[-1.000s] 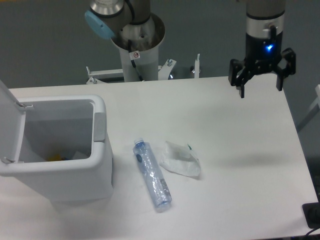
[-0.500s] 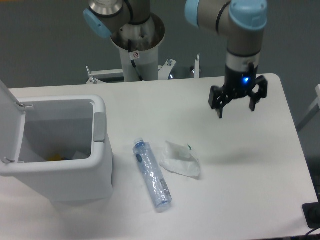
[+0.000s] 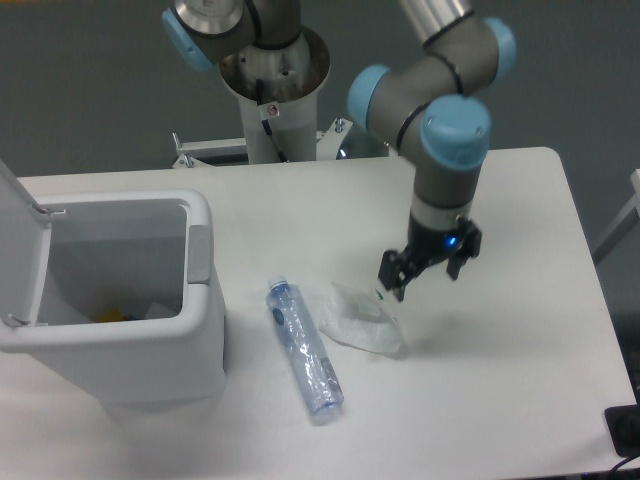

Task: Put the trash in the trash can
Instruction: 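Move the open gripper down over the crumpled clear plastic bag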

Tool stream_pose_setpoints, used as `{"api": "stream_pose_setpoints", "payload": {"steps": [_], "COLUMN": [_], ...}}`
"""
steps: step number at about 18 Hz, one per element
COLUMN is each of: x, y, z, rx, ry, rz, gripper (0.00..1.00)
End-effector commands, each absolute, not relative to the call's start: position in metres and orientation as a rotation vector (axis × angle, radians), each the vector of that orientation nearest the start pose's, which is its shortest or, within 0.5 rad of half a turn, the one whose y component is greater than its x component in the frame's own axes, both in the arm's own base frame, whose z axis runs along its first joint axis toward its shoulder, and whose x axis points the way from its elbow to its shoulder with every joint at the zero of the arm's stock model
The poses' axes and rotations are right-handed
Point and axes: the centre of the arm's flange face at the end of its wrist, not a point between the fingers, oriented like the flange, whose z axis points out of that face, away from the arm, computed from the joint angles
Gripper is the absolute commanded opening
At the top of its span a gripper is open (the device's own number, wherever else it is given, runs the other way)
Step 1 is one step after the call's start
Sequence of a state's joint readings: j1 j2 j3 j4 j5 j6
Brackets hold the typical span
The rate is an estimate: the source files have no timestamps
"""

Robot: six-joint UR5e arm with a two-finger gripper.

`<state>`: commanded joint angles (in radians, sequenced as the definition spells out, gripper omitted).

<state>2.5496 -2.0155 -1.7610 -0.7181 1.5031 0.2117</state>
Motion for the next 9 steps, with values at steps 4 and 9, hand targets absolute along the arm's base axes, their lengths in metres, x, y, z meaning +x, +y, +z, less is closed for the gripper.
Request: {"api": "stream_pose_setpoints", "payload": {"steps": [4, 9], "x": [-0.424, -0.415], "y": [0.474, 0.477], "z": [0.209, 0.197], "rx": [-2.79, -2.831], "ry": [-0.995, -0.928], "rz": [0.081, 0.065], "gripper": [1.0, 0.93]}}
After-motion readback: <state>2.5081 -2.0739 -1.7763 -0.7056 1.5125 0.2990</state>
